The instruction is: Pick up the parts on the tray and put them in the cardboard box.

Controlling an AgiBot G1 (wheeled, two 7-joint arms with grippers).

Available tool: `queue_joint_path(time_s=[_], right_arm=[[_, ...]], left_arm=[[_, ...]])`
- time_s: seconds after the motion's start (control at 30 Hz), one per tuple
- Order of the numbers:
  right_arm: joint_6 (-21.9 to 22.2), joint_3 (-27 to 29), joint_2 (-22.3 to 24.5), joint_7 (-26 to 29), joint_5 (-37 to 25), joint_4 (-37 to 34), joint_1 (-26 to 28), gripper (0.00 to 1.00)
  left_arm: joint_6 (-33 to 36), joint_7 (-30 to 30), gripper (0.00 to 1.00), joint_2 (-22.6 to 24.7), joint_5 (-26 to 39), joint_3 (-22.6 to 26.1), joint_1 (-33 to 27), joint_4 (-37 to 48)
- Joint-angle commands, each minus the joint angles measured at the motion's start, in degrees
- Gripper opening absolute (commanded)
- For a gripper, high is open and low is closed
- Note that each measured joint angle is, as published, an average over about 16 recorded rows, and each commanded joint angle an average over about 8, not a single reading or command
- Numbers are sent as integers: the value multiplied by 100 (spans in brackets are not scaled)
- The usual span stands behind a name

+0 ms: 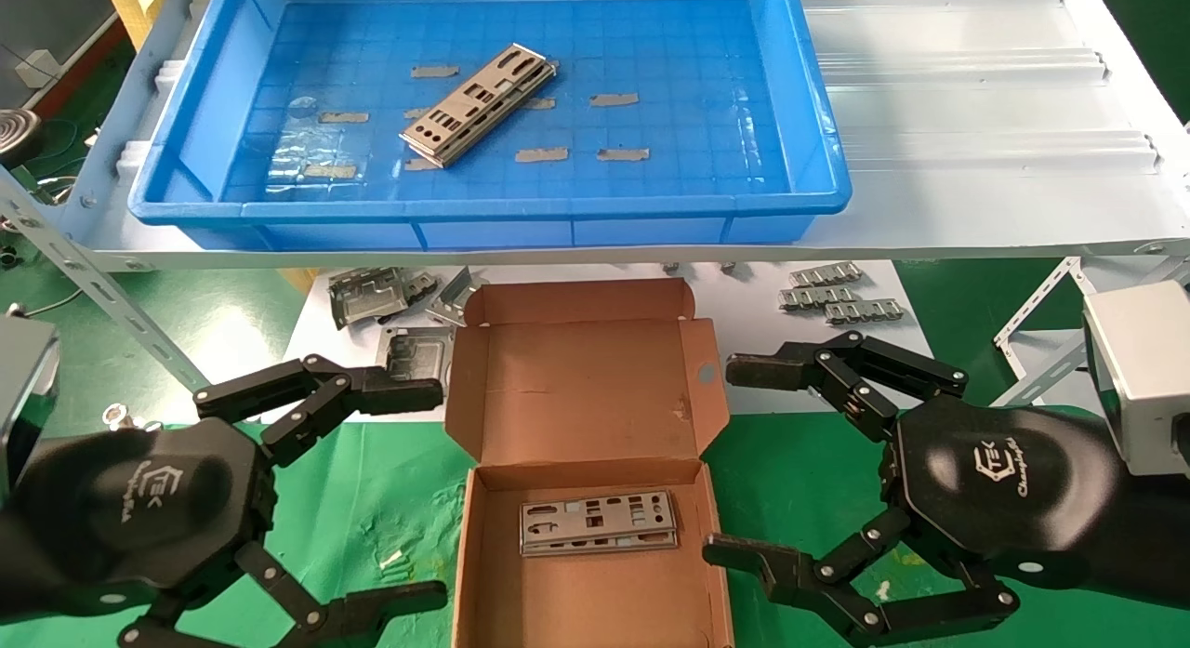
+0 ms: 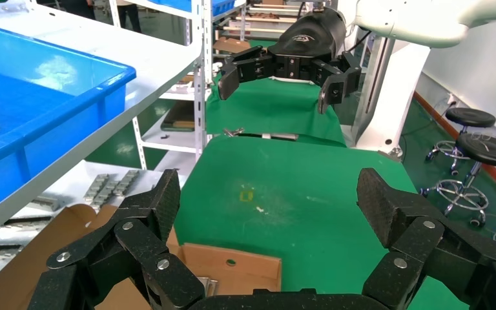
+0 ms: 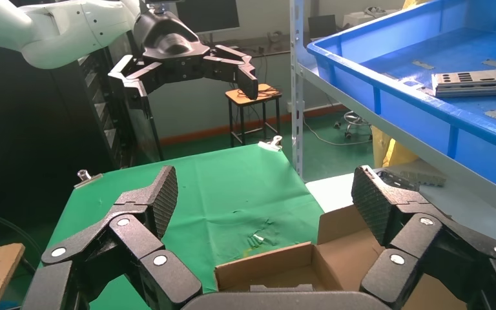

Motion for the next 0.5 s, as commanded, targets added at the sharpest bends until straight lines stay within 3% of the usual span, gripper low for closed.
queue_joint_path(time_s=[0.03,0.5], right_arm=[[0,0,0,0,0,0,0,100],[0,0,0,0,0,0,0,100]], left_arm=[[0,0,100,0,0,0,0,0],[0,0,100,0,0,0,0,0]])
